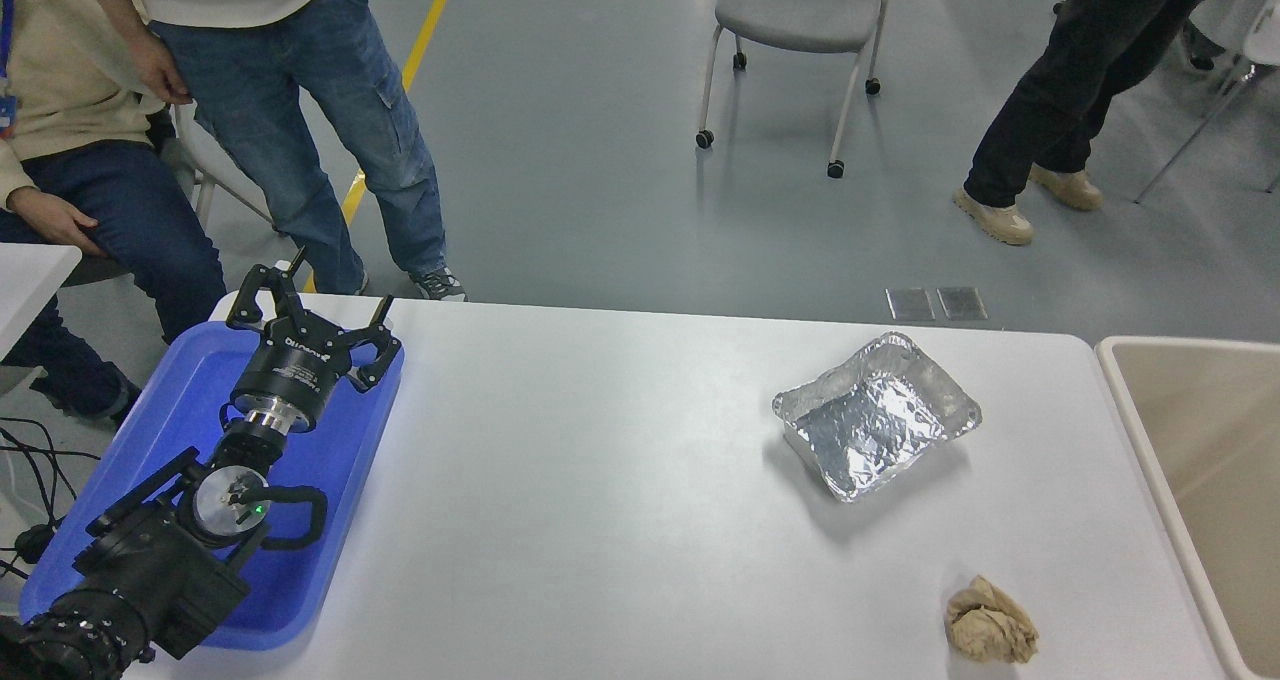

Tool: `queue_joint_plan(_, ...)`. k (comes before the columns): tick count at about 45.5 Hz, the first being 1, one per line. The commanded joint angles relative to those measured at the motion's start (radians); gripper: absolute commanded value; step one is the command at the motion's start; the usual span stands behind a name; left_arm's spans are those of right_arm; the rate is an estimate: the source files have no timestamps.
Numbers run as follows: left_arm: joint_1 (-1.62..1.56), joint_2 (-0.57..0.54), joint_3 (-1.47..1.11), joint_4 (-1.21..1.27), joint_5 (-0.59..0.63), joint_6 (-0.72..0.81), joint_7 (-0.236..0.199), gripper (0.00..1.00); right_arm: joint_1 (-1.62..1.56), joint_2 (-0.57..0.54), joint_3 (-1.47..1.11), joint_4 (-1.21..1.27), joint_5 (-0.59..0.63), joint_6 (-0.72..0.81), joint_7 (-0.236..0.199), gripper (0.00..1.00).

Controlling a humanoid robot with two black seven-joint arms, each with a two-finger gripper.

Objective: Pick up paper cup place in dustbin

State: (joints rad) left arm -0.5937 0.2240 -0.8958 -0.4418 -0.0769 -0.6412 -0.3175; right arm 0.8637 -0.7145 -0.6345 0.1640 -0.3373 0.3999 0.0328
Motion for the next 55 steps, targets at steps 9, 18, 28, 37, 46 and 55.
queue_joint_plan(9, 0.0, 0.0, 0.0, 0.0, 0.0, 0.0, 0.0, 1.0, -0.192, 0.152, 0.076, -0.133, 0.015, -0.213, -0.045, 0.0)
queue_joint_plan(18, 0.0, 0.0, 0.0, 0.0, 0.0, 0.0, 0.0, 1.0, -0.247, 0.194, 0.079, -0.155, 0.017, -0.341, -0.045, 0.07)
queue_joint_plan(28, 0.0, 0.0, 0.0, 0.0, 0.0, 0.0, 0.0, 1.0, -0.25, 0.199, 0.084, -0.133, 0.029, -0.584, -0.042, 0.99)
queue_joint_plan(37, 0.0, 0.0, -0.002, 0.0, 0.0, 0.0, 0.0, 1.0, -0.233, 0.191, 0.084, -0.1, 0.029, -0.584, -0.042, 0.99)
queue_joint_plan(46, 0.0, 0.0, 0.0, 0.0, 0.0, 0.0, 0.0, 1.0, -0.183, 0.162, 0.085, -0.003, 0.027, -0.582, -0.044, 0.99)
queue_joint_plan(55, 0.0, 0.0, 0.0, 0.0, -0.001, 0.0, 0.0, 1.0, -0.028, -0.017, 0.05, 0.343, 0.008, -0.575, -0.042, 1.0)
